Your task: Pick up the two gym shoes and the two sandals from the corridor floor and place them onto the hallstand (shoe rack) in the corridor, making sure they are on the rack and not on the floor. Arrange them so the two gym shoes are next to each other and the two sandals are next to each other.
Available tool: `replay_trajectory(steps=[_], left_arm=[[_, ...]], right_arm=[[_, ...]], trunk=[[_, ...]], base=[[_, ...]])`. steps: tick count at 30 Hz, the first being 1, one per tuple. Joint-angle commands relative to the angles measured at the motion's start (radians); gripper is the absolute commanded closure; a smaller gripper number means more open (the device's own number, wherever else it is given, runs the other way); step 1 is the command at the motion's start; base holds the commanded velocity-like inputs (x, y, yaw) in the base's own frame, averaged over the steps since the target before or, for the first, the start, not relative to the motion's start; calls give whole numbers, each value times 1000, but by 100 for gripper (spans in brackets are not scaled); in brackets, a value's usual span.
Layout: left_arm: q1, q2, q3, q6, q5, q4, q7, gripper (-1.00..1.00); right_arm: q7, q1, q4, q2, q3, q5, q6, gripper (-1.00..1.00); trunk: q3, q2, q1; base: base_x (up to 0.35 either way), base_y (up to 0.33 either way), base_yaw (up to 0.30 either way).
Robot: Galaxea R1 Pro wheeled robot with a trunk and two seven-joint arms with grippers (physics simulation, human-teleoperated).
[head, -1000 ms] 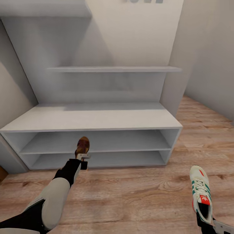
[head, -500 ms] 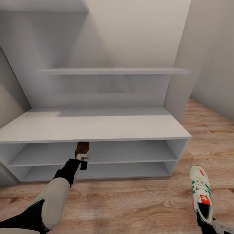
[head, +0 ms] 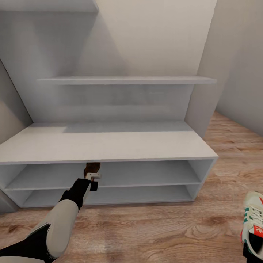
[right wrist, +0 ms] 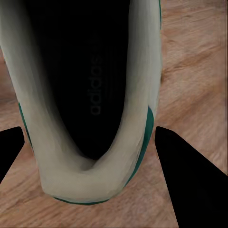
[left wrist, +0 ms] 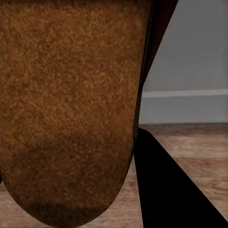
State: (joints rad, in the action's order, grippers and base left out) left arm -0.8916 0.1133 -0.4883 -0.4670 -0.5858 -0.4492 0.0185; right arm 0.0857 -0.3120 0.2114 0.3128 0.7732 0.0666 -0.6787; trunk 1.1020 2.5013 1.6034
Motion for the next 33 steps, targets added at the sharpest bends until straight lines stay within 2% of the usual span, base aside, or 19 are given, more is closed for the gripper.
replay_trajectory(steps=[1, 3, 7, 12, 33], left_arm=[[0, 1, -6, -4, -8, -2, 4, 100], [0, 0, -6, -4, -8, -2, 4, 100], [0, 0, -6, -4, -8, -2, 4, 100], [0, -2, -6, -4, -8, -2, 4, 100], [10, -6, -5, -3, -6, -2, 5, 100]], right_arm=[[6, -1, -1, 7, 33, 8, -3, 100], [6, -1, -1, 15, 50, 9, -3, 100], [6, -1, -1, 20, 61, 9, -2, 100], [6, -1, -1, 21, 62, 9, -4, 100], [6, -1, -1, 22, 63, 9, -4, 100]], trunk=[[1, 0, 0], [1, 0, 0], [1, 0, 0], [1, 0, 0], [1, 0, 0]], base=[[1, 0, 0], [0, 0, 0], [169, 0, 0], [227, 0, 0], [70, 0, 0]])
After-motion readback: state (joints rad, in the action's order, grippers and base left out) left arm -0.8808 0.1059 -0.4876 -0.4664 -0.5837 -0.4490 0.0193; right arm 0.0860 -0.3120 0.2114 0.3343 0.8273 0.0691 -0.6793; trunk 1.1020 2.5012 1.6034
